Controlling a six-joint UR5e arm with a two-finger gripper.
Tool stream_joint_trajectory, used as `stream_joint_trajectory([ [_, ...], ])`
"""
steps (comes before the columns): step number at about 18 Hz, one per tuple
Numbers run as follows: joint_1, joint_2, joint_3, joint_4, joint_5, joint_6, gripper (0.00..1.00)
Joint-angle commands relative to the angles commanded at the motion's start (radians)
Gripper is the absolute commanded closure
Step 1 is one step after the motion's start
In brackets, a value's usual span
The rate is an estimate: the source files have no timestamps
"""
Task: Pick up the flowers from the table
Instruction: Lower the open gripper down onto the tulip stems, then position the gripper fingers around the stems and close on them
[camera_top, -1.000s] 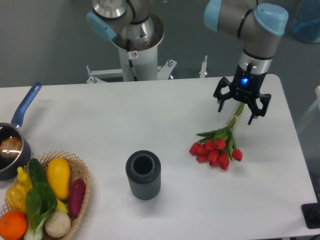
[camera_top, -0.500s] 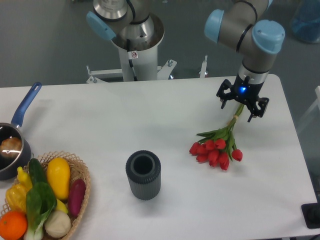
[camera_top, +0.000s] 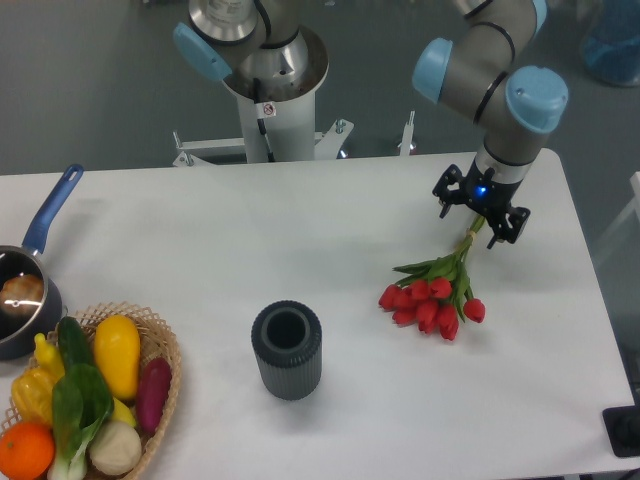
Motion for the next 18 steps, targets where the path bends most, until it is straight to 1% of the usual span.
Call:
stream_joint_trajectory([
  [3, -0.003, -0.024, -0.002, 0.002, 0.002, 0.006, 0.0],
  [7, 0.0, -0.037, 0.002, 0.005, 0.002, 0.032, 0.0],
  [18, -0.021, -0.093, 0.041, 0.008, 0.009, 0.041, 0.0],
])
